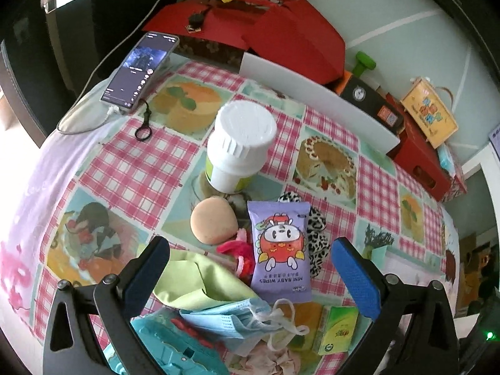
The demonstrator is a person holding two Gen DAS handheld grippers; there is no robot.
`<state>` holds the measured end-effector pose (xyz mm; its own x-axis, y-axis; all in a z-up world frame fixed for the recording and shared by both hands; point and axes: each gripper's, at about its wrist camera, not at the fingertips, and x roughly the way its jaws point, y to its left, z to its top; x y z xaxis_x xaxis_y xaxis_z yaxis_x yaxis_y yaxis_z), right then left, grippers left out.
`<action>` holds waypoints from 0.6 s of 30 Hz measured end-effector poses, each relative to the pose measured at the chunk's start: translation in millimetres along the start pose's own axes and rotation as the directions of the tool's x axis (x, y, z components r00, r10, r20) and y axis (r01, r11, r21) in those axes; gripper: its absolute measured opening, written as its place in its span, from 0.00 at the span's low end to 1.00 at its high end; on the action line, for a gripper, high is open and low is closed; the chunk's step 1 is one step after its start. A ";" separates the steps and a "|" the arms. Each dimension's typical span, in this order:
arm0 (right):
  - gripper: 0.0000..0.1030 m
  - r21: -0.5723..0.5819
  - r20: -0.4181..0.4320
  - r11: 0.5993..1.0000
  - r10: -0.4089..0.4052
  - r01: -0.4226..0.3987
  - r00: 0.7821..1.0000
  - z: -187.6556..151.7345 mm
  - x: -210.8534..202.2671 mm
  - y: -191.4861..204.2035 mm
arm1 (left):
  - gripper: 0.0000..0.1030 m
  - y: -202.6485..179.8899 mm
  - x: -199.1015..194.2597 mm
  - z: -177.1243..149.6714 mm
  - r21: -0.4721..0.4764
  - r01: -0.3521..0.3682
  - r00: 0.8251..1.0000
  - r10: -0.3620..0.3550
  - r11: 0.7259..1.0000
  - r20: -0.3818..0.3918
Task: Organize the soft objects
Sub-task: 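Open both tools and withdraw them from the tray back toward the table items, then grasp a second green tissue pack with the right tool while the left tool grasps the purple wipes pack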
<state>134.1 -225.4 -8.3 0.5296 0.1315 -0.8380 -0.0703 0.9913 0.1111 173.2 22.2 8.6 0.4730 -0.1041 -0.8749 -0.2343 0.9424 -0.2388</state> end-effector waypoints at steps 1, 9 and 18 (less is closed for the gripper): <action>1.00 -0.021 -0.012 1.000 0.007 -0.007 1.000 -2.1 4.0 6.2 | 1.00 -1.0 1.4 -0.4 0.005 -0.002 1.000 0.002 1.000 -0.007; 0.86 -0.126 -0.055 0.985 0.109 -0.115 0.993 -11.5 12.1 42.5 | 1.00 -4.8 9.2 -3.4 0.027 -0.007 0.999 0.008 1.000 -0.045; 0.68 -0.142 -0.114 0.977 0.142 -0.158 0.983 -17.2 18.5 48.2 | 1.00 -10.2 15.5 -5.9 0.063 -0.023 0.997 0.028 0.998 -0.077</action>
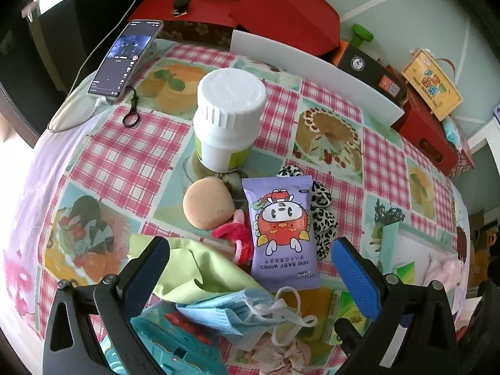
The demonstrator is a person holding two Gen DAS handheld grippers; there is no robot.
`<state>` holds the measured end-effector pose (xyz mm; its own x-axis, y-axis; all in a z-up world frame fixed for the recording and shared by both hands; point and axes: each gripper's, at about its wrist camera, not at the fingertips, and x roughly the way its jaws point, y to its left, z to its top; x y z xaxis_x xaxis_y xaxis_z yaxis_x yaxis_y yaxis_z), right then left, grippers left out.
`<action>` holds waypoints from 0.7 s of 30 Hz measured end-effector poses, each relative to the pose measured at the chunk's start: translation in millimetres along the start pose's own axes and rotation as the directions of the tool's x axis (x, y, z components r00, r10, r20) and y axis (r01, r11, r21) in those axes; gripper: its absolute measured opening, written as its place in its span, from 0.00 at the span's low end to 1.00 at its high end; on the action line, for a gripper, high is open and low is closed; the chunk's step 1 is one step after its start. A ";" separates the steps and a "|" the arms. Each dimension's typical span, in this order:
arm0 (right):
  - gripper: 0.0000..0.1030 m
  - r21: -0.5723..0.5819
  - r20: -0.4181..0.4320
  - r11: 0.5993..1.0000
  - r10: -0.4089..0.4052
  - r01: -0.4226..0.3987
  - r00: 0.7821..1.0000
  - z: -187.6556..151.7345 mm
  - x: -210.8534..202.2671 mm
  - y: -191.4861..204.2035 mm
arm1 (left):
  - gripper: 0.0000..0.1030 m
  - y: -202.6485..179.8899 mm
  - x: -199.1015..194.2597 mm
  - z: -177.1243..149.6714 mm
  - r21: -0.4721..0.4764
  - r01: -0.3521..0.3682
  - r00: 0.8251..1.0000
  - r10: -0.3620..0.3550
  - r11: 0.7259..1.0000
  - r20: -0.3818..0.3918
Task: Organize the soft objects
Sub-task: 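Grasp a second green tissue pack with the right tool while the left tool grasps the purple wipes pack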
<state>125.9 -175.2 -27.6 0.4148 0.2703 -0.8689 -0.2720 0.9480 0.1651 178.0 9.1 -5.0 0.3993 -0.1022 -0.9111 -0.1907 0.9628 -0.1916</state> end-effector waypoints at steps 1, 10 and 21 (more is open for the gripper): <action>0.66 -0.002 -0.010 1.000 0.000 0.000 1.000 -0.7 1.0 -0.1 | 1.00 -0.2 0.2 -0.1 -0.001 0.001 1.000 -0.001 1.000 -0.001; 0.63 -0.038 -0.054 0.999 -0.011 0.009 0.998 -5.3 12.0 7.9 | 1.00 -2.6 3.2 -0.4 0.004 0.004 1.000 -0.004 1.000 -0.009; 0.49 -0.087 -0.077 0.995 -0.061 0.054 0.995 -7.6 26.9 17.1 | 1.00 -4.5 8.2 -0.6 0.004 0.007 1.000 -0.007 1.000 -0.017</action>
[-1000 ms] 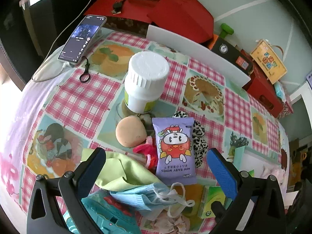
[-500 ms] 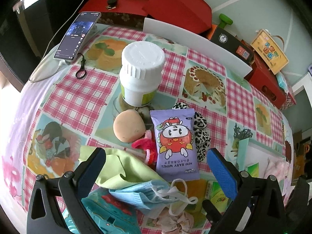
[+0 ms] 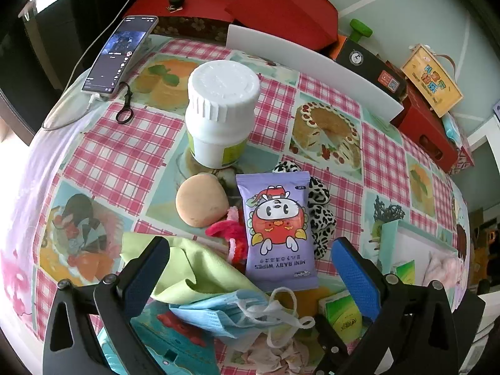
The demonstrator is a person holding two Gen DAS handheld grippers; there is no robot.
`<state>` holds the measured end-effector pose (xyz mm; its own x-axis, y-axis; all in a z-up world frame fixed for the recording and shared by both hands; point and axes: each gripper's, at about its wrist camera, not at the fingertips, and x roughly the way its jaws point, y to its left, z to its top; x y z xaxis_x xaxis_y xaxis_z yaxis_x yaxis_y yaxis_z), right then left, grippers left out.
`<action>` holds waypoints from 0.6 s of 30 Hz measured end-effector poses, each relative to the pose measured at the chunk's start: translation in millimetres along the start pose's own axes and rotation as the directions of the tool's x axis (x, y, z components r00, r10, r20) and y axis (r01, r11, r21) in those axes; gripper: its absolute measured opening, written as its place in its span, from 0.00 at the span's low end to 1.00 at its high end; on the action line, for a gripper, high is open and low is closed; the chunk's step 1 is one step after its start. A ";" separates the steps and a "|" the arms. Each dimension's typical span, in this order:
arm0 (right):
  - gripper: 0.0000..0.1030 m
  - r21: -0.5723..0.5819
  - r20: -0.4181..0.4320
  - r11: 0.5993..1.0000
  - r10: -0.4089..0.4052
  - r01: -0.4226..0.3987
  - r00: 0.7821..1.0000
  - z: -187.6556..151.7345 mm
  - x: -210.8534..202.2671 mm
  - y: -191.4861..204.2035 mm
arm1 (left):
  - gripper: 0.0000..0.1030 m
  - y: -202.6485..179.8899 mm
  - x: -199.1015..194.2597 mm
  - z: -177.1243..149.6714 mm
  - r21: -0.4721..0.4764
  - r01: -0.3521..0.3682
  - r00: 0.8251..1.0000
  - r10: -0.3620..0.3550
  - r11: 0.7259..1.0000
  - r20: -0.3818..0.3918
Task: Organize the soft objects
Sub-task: 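Grasp a second green tissue pack with the right tool while the left tool grasps the purple wipes pack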
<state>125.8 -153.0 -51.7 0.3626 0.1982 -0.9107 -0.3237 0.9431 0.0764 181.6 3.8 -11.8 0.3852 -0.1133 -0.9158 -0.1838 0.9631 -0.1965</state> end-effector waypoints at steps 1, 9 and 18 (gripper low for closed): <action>0.49 0.003 0.002 1.000 0.004 -0.004 1.000 -0.1 0.0 -0.4 | 1.00 0.0 0.3 0.2 0.000 0.000 1.000 0.000 1.000 -0.001; 0.48 -0.002 0.033 1.000 -0.016 0.016 0.999 4.6 4.1 -1.7 | 1.00 -3.4 4.1 0.2 0.012 -0.001 1.000 0.001 1.000 -0.007; 0.48 -0.002 0.077 1.000 -0.013 0.013 0.997 15.5 9.8 -7.3 | 1.00 -6.4 9.8 1.0 0.025 -0.012 1.000 0.013 1.000 -0.017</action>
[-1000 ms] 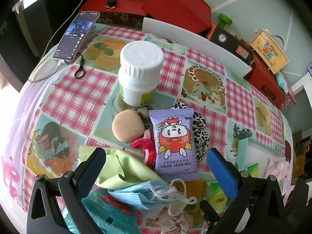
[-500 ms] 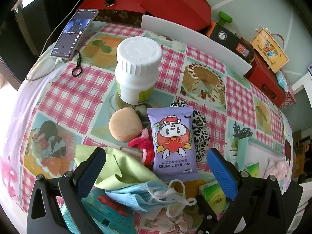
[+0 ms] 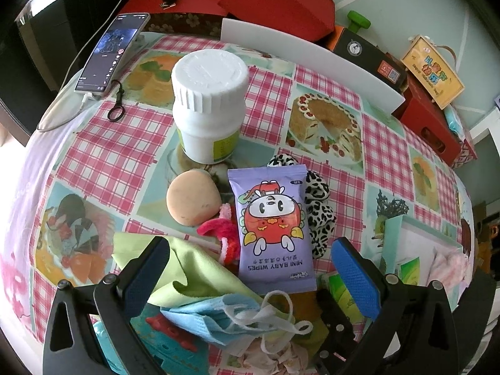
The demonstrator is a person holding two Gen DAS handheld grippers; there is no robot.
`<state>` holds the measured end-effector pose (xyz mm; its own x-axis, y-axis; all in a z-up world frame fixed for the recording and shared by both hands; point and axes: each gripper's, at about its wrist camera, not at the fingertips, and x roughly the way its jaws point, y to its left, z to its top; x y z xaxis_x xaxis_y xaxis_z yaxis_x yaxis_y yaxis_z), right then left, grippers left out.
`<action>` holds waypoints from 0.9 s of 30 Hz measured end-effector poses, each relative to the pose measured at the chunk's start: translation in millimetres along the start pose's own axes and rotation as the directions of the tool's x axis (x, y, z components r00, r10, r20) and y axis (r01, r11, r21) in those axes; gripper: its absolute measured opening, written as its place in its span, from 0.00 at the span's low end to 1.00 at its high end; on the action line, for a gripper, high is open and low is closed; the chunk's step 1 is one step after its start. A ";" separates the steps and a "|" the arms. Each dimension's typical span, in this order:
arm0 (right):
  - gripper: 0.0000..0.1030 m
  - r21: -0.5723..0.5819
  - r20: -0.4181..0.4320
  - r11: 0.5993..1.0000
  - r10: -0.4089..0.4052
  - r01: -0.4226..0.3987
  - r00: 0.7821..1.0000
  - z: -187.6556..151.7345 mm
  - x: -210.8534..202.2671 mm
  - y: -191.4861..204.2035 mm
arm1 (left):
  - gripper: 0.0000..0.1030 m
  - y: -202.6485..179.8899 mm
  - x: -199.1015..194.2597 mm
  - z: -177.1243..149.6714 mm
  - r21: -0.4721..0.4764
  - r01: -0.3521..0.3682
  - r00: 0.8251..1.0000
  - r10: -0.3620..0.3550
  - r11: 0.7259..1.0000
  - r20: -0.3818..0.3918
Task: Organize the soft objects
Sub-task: 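Grasp a second green tissue pack with the right tool while the left tool grasps the purple wipes pack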
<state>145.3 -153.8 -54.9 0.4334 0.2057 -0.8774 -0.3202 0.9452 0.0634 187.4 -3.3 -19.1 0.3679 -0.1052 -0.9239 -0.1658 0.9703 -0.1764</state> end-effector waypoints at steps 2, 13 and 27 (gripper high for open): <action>0.48 0.008 0.004 1.000 0.003 -0.003 1.000 2.3 0.4 -2.2 | 1.00 -0.3 0.2 0.2 -0.001 -0.001 1.000 0.001 1.000 0.001; 0.48 0.083 0.076 0.996 0.009 -0.015 0.997 6.0 -25.3 -22.4 | 0.99 -4.7 5.0 0.5 0.007 -0.004 1.000 0.004 1.000 0.002; 0.48 0.126 0.150 0.992 -0.010 -0.009 0.989 8.6 -53.9 -37.9 | 0.72 -16.0 26.3 -0.9 0.027 -0.003 0.999 0.004 1.000 -0.034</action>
<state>141.3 -198.5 -5.9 0.5577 0.2319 -0.7970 -0.2156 0.9677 0.1306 198.9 -21.8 -40.9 0.3354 -0.1087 -0.9358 -0.1419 0.9762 -0.1643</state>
